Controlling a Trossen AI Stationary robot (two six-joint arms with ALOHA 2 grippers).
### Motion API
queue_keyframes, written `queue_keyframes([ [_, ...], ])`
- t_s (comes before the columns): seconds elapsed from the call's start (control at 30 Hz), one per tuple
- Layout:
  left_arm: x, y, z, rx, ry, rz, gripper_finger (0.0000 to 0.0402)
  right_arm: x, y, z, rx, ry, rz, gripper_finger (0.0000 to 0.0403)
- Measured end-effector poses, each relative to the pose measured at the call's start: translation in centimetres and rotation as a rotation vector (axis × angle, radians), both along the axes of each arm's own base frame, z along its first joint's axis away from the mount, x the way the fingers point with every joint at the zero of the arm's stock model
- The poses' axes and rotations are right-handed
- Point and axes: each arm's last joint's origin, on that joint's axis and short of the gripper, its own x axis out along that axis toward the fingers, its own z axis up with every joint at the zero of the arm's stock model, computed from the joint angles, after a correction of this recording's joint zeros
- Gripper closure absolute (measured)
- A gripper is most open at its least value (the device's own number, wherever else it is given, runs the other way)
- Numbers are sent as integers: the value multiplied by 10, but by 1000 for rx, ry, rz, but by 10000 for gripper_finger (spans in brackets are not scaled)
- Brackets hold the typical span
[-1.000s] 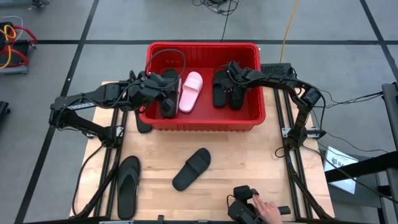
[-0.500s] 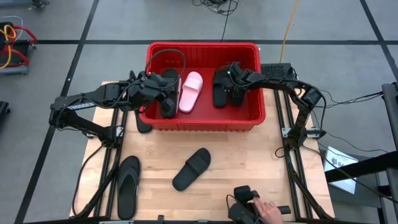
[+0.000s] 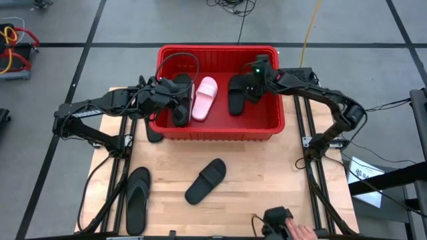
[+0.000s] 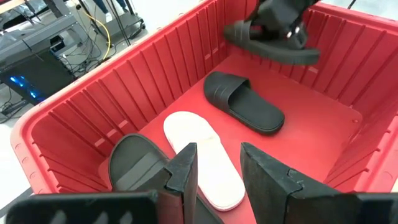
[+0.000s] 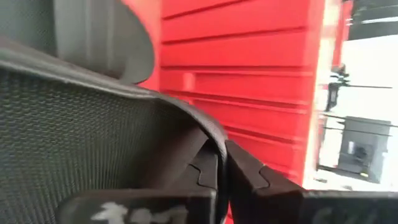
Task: Pick and place slides into bin
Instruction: Move the black slide to the top of the pink slide in the red bin
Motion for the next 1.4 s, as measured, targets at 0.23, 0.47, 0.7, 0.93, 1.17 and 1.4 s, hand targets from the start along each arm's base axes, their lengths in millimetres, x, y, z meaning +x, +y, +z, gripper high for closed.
queue_keyframes([
  [0.23, 0, 0, 0, 0, 0, 0, 284, 17, 28, 25, -80, -164, 84, 402],
  [0.47, 0, 0, 0, -8, -8, 7, 284, 51, 52, 35, -69, -386, 308, 402],
  [0.7, 1, -1, 0, -34, -25, -7, 284, 85, 52, 23, 30, -561, 427, 402],
  [0.93, 1, -1, 0, -55, -43, 3, 284, 128, 35, -2, 109, -533, 412, 402],
  [1.17, 1, -1, 0, -58, -37, -7, 284, 153, 28, -25, 73, -446, 375, 402],
  [1.4, 1, -1, -1, -56, -28, -21, 284, 168, 34, -49, 99, -420, 398, 402],
])
